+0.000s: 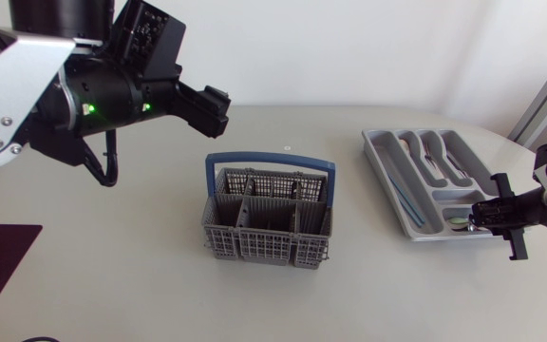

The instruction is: Sort the cutlery from the basket into the organizer compartments.

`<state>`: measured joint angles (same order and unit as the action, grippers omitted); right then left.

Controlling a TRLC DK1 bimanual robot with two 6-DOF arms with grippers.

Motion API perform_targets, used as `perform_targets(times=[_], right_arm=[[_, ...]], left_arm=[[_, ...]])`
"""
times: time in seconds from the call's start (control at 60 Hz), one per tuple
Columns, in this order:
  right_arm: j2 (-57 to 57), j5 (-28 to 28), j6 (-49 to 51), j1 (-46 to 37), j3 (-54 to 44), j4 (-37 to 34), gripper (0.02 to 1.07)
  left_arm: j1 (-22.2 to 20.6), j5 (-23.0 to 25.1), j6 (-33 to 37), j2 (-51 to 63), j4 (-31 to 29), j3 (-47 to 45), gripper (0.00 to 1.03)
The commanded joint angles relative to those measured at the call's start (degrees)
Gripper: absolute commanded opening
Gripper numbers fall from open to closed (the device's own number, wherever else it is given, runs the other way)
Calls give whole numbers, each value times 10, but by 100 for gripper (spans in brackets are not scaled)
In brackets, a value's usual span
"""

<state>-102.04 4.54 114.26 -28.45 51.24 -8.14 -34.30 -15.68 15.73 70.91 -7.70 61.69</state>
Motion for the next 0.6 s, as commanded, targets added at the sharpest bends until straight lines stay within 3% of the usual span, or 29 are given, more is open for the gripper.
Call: perform_targets(times=[0.0,0.133,0.45,0.583], right_arm=[[-14,-8,22,8,-18,11,20],[-15,-10,26,10,-38,66,52],[82,39,-23,7,-34,52,72],[174,90,-67,9,-20,-66,84]], left_arm=[[-3,-1,14,-9,-2,-16,97],[-1,-1,18,-11,-2,-17,97],[17,-1,27,-32,-6,-23,98],[25,-1,33,-48,-10,-39,98]])
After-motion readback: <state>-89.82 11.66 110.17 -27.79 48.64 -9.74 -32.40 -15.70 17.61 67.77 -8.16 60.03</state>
